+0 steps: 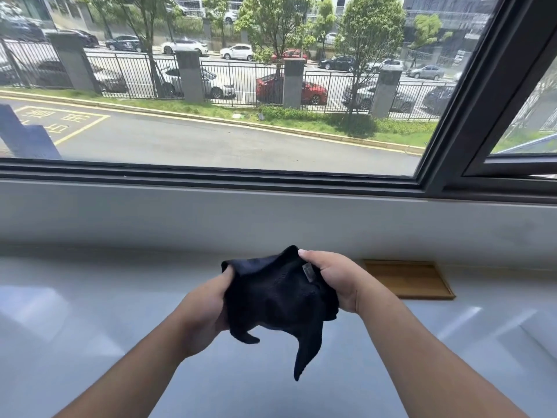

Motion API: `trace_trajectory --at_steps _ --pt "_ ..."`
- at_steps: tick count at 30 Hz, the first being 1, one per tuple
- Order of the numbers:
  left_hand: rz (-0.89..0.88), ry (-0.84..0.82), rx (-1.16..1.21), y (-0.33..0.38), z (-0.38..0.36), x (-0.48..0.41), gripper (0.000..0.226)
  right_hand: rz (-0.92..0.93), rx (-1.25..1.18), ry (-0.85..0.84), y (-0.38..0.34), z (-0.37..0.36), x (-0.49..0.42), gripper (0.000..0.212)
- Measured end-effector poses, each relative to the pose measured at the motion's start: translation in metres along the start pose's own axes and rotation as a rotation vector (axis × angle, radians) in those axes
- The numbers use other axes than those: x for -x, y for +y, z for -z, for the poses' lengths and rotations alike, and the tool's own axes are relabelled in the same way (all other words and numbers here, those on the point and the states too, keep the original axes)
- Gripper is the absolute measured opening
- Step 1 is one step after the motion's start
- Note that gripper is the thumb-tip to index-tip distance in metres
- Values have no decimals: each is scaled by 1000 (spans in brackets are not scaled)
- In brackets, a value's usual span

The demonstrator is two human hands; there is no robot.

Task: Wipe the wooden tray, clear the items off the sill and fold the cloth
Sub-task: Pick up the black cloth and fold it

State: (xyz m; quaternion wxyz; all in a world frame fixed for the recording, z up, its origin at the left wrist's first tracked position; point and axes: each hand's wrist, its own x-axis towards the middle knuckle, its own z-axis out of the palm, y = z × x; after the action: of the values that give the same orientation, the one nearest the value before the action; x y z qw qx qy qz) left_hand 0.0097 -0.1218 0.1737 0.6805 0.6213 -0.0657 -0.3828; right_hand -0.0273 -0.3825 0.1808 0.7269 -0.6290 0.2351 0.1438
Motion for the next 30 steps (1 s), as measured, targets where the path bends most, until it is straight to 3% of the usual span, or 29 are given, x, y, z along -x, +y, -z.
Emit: trace_trajectory --at_steps 3,7,11,14,19,20,24,27,30 --pt "66 26 244 11 -7 -1 64 50 -57 124 25 -3 -11 39" --pt "159 -9 390 22 -19 -1 69 -44 -69 177 76 -13 -18 61" --pt "123 -34 495 30 -18 -1 71 -145 -167 -18 115 -31 -15 96" --pt "78 -90 550 33 -17 1 65 -102 -296 -195 120 -44 -12 118" --pt "20 -121 601 36 -15 6 66 48 -391 -324 101 -64 -6 142" --pt "11 -112 604 37 -13 6 65 61 -422 -342 97 -62 -6 137" --pt "-11 -21 597 36 8 6 47 144 -392 -387 85 -45 -1 64" --pt "-9 15 479 28 30 8 24 209 -344 -404 74 -30 2 50" --pt "23 51 258 15 47 6 33 216 -345 -413 62 -13 3 53"
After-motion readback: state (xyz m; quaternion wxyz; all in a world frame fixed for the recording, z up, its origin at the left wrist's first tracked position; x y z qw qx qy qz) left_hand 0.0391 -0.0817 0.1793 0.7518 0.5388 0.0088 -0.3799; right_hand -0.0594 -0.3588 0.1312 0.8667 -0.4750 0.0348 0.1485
